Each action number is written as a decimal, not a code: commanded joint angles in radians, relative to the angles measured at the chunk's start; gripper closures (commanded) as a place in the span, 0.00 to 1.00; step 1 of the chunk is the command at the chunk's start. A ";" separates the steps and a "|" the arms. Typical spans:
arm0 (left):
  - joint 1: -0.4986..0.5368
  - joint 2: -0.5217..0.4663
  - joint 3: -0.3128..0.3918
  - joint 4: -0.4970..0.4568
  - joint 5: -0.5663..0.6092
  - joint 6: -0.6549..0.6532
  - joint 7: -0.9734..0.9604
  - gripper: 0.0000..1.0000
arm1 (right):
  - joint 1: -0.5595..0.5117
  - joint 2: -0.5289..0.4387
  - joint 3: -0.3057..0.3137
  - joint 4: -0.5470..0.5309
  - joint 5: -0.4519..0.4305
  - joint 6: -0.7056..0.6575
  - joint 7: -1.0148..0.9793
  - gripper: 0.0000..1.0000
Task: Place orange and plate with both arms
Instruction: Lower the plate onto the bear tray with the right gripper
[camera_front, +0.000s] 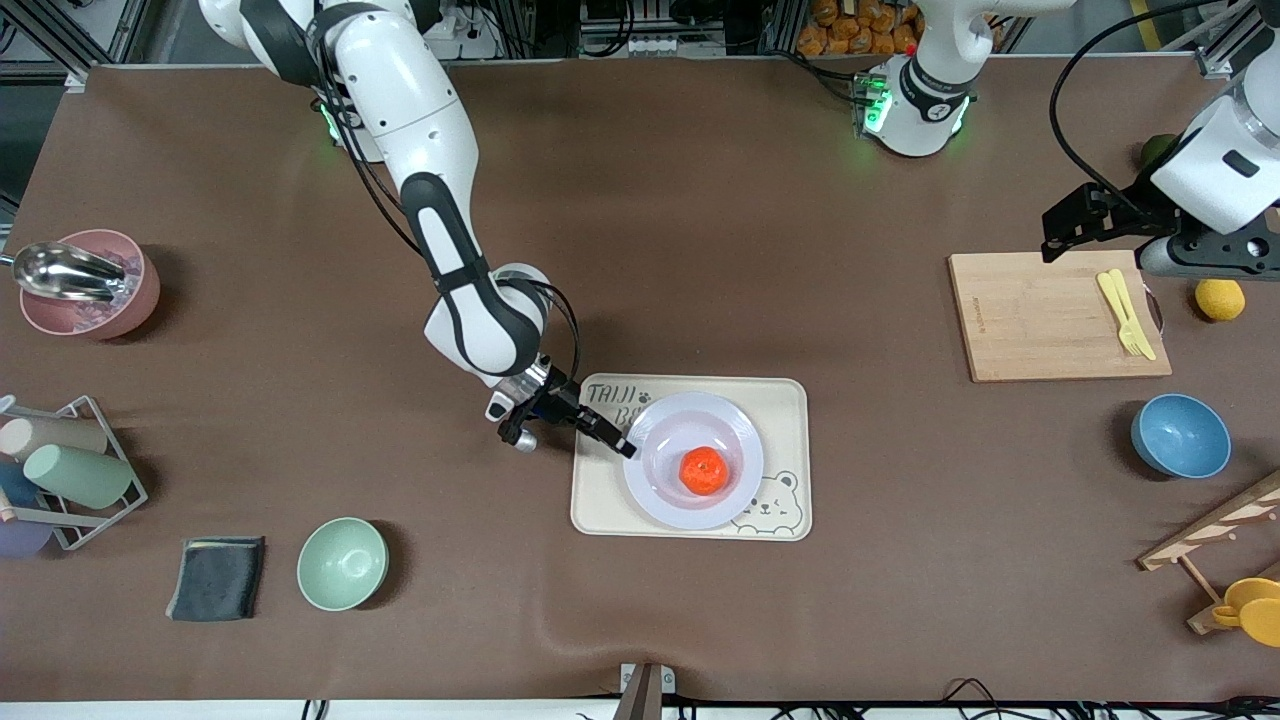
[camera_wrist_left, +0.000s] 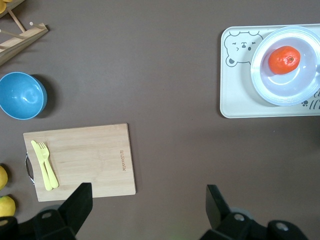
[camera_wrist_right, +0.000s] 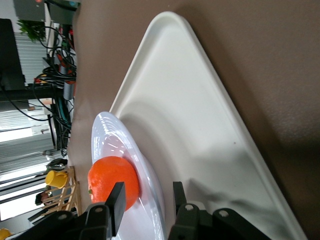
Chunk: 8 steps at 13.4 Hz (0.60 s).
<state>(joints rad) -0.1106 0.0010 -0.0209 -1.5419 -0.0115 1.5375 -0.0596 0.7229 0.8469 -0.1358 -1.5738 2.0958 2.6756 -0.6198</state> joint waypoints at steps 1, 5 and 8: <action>0.003 -0.003 0.004 -0.003 -0.013 0.010 0.024 0.00 | -0.037 -0.020 0.015 0.000 -0.172 0.004 0.164 0.54; 0.003 -0.003 0.004 -0.003 -0.013 0.012 0.024 0.00 | -0.072 -0.038 0.015 -0.003 -0.370 -0.026 0.342 0.55; 0.003 -0.003 0.004 -0.003 -0.013 0.012 0.024 0.00 | -0.135 -0.071 0.013 -0.005 -0.570 -0.133 0.503 0.54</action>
<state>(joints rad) -0.1104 0.0011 -0.0206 -1.5436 -0.0115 1.5403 -0.0596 0.6429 0.8218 -0.1372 -1.5603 1.6452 2.6090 -0.2199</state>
